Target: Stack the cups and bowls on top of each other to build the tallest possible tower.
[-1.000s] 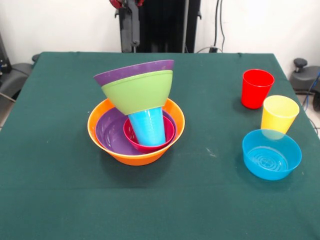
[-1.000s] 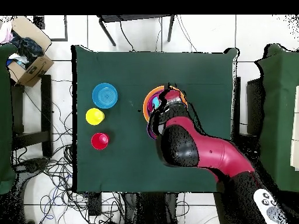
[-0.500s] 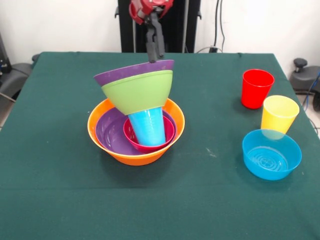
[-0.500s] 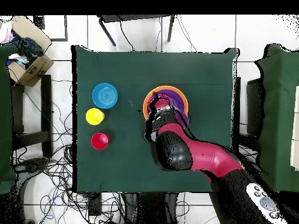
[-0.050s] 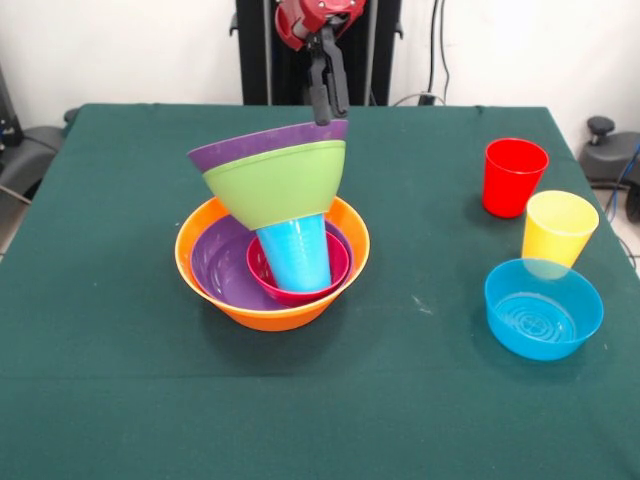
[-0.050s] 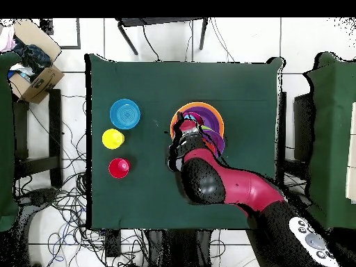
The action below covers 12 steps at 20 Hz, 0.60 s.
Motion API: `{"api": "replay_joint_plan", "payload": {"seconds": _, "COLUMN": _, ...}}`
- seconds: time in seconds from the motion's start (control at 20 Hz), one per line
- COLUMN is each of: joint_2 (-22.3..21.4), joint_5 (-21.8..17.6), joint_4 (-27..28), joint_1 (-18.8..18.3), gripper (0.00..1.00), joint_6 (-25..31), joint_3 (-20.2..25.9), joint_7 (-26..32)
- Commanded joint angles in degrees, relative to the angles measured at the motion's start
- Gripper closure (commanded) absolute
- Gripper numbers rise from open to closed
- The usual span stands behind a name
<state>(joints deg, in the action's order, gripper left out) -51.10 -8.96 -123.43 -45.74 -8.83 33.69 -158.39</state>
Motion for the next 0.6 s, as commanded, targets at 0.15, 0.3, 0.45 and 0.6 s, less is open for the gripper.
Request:
{"api": "replay_joint_plan", "payload": {"seconds": 0.15, "joint_2": 1.39, "joint_5": 1.33, "joint_4": -1.07, "joint_1": 1.96, "gripper": 0.0, "joint_6": 4.87, "joint_3": -0.96, "joint_7": -3.78}}
{"api": "replay_joint_plan", "payload": {"seconds": 0.3, "joint_2": 2.65, "joint_5": 0.14, "joint_4": -2.43, "joint_1": 1.42, "gripper": 0.0, "joint_6": 2.67, "joint_3": -1.25, "joint_7": -4.23}}
{"api": "replay_joint_plan", "payload": {"seconds": 0.45, "joint_2": 2.71, "joint_5": -0.88, "joint_4": -3.66, "joint_1": 0.74, "gripper": 0.0, "joint_6": 1.24, "joint_3": -1.32, "joint_7": -4.4}}
{"api": "replay_joint_plan", "payload": {"seconds": 0.6, "joint_2": 1.58, "joint_5": -1.15, "joint_4": -5.13, "joint_1": -0.44, "gripper": 0.0, "joint_6": 1.57, "joint_3": -0.05, "joint_7": -4.62}}
